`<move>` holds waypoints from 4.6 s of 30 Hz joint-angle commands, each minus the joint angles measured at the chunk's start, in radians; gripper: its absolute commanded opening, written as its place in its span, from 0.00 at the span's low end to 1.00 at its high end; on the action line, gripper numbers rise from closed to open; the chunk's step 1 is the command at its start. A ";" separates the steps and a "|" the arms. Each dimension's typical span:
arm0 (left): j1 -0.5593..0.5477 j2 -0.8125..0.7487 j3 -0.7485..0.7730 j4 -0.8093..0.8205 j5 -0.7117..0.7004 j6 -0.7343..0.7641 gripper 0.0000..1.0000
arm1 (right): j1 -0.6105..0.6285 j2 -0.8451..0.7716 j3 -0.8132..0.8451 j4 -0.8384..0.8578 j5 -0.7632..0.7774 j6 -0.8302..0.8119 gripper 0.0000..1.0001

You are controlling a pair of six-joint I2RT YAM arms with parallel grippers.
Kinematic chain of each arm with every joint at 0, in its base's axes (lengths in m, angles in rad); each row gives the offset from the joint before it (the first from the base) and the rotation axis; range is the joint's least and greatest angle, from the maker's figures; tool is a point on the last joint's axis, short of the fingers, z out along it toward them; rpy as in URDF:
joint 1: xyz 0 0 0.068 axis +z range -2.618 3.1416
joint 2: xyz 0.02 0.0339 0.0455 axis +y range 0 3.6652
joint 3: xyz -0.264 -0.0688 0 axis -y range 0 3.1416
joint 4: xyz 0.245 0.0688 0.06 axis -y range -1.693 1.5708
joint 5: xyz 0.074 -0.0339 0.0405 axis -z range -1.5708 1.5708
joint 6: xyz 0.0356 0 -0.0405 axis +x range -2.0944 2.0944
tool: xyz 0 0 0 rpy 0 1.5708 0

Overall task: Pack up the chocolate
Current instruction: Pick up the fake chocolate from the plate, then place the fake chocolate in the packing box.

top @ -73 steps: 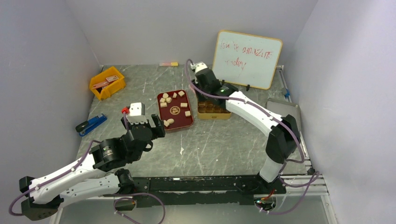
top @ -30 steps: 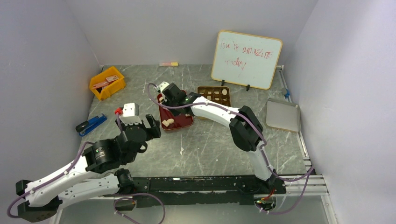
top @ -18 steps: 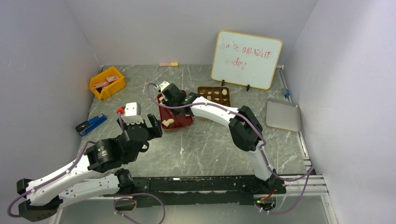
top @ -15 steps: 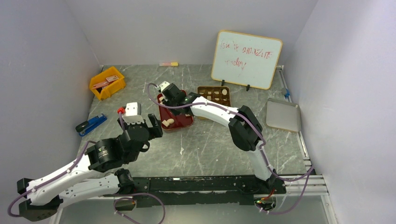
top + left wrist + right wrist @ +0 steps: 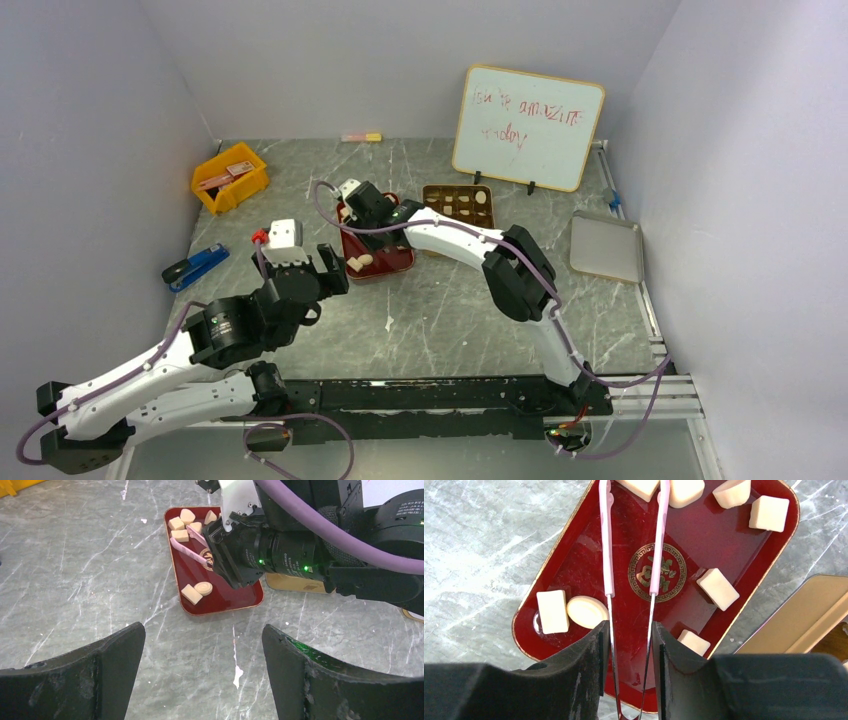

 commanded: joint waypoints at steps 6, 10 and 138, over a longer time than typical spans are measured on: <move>-0.005 -0.005 -0.005 0.028 -0.017 0.007 0.91 | 0.000 0.039 0.085 -0.005 -0.016 -0.011 0.39; -0.006 -0.003 -0.008 0.030 -0.020 0.007 0.91 | -0.002 0.064 0.108 -0.016 -0.027 -0.013 0.37; -0.005 -0.001 -0.021 0.071 0.045 -0.009 0.90 | -0.236 -0.592 -0.521 -0.014 0.100 0.138 0.21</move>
